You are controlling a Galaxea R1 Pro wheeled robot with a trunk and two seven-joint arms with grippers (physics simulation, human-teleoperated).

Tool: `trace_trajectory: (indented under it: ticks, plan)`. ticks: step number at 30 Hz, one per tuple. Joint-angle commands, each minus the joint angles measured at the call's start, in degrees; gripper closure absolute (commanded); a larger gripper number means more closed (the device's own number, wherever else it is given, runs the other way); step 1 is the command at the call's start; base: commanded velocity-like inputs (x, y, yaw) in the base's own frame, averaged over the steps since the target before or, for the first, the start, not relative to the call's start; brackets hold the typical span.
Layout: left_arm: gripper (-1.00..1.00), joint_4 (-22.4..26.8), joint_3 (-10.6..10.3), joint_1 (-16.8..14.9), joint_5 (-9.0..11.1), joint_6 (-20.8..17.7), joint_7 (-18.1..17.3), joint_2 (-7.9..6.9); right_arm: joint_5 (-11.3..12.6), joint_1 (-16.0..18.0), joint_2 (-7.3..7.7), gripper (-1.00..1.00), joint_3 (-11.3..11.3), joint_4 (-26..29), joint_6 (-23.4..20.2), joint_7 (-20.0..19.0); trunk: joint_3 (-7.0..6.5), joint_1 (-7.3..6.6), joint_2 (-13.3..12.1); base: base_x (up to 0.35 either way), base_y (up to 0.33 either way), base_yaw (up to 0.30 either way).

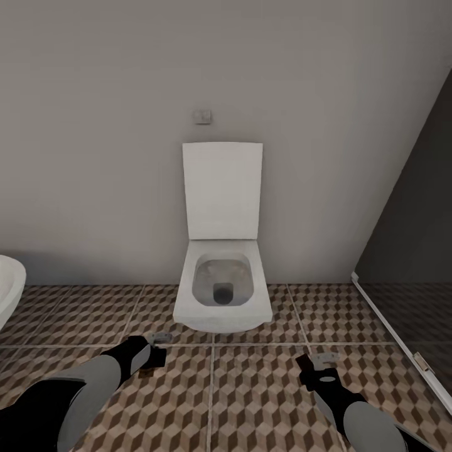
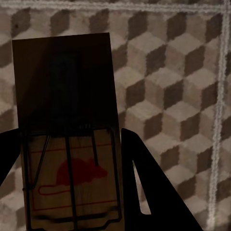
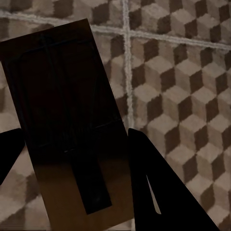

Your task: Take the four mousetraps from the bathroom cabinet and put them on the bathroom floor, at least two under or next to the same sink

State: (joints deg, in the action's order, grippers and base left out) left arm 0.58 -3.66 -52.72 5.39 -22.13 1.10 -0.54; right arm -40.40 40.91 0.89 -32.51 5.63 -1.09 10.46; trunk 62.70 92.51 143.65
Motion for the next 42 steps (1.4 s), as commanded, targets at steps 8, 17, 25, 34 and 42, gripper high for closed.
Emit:
trace_trajectory:
  ticks: [8, 17, 25, 34, 42]
  plan:
    - [1.00, 0.05, -0.31, -0.02, 0.34, -2.30, 0.04, -0.08, -0.63, 0.04, -0.09, 1.00, -0.28, -0.09, -2.89, -0.45, 0.05, -0.01, 0.02, 0.000, 0.000, 0.000]
    - [1.00, 0.15, -0.28, -0.02, 0.33, -4.33, 0.04, -0.08, -0.64, 0.04, -0.09, 1.00, -0.26, -0.09, -3.29, -0.66, 0.05, -0.01, 0.02, 0.000, 0.000, 0.000]
    - [1.00, 0.35, -0.14, -0.02, 0.33, -7.26, 0.04, -0.08, -0.69, 0.04, -0.08, 1.00, -0.06, -0.10, -4.26, -0.70, 0.05, -0.01, 0.02, 0.000, 0.000, 0.000]
    - [1.00, 0.38, -0.24, -0.02, 0.20, -6.97, 0.04, -0.08, -0.97, 0.04, -0.10, 1.00, 0.08, -0.05, -4.54, -0.71, 0.05, -0.01, 0.02, 0.000, 0.000, 0.000]
    - [1.00, 0.17, -0.32, -0.02, 0.38, -3.29, 0.04, -0.14, -1.10, 0.04, -0.02, 1.00, 0.23, -0.01, -3.11, -0.71, 0.05, -0.01, 0.02, 0.000, 0.000, 0.000]
